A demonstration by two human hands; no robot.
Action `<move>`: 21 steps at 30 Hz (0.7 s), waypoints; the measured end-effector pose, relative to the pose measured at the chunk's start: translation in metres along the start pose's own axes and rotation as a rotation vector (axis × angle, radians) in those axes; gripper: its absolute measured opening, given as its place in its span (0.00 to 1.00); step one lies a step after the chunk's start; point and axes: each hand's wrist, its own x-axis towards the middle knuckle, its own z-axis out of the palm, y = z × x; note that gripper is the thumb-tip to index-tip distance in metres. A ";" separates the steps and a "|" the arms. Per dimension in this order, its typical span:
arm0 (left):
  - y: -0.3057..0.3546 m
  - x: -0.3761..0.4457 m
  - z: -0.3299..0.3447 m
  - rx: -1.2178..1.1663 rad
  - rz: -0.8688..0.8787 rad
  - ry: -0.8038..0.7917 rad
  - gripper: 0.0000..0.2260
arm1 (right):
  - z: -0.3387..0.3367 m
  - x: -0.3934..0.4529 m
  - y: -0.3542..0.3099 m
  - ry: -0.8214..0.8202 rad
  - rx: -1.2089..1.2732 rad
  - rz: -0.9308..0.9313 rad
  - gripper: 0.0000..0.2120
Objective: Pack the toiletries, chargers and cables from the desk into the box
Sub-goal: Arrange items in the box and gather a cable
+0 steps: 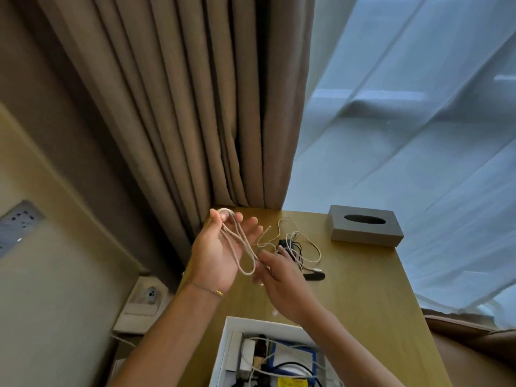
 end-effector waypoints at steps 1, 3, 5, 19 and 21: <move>0.005 0.002 -0.001 0.012 0.030 0.037 0.15 | 0.003 -0.002 -0.002 -0.029 -0.007 -0.023 0.15; 0.014 0.006 -0.003 0.123 0.096 0.137 0.13 | 0.006 -0.008 -0.006 -0.123 -0.014 -0.033 0.15; 0.020 0.007 -0.005 0.303 0.195 0.195 0.13 | 0.004 -0.014 -0.009 -0.226 -0.003 0.011 0.14; 0.004 -0.017 -0.036 1.574 0.245 -0.743 0.19 | -0.065 -0.016 -0.034 -0.253 0.379 0.161 0.17; 0.004 -0.021 -0.035 1.564 0.203 -0.729 0.20 | -0.066 -0.012 -0.037 -0.230 0.323 0.131 0.19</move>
